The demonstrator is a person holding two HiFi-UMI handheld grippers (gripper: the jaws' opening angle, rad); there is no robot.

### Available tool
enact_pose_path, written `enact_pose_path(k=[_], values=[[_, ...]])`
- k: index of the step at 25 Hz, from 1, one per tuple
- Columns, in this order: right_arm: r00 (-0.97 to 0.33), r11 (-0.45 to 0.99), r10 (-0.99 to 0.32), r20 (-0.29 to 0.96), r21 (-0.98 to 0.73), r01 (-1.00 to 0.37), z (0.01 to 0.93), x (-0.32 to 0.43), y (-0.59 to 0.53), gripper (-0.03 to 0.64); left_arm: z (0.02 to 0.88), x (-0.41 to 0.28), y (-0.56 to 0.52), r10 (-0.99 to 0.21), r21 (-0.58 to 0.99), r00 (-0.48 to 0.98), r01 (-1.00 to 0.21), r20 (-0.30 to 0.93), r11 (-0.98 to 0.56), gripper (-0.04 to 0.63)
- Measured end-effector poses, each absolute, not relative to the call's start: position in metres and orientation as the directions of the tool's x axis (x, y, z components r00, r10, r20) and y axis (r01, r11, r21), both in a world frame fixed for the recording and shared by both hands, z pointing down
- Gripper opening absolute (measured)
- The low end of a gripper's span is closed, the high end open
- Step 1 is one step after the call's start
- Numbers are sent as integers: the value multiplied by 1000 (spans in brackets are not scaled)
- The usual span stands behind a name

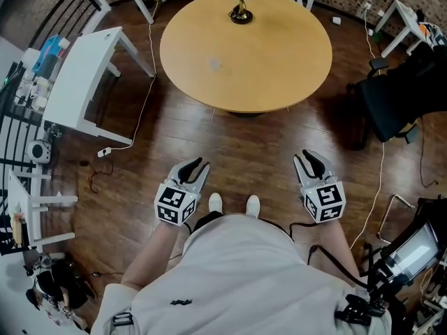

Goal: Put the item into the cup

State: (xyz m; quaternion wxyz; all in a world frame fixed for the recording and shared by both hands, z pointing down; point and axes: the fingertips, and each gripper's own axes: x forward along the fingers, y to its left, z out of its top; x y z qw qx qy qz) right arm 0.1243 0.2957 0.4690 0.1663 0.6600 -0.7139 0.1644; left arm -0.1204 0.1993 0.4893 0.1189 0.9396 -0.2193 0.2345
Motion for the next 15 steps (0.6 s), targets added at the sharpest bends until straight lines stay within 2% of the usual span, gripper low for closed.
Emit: enact_pose_path(k=[4,15], values=[[-43,40,-891,452,-17,-999,466,119,305,92,478,-113,204,-335,113,818,-431,469,-895,74],[-68,78,-885,460,2,-997,464,72,298,89,485,-127,210,-306,129,832,-405,463,-905,74]])
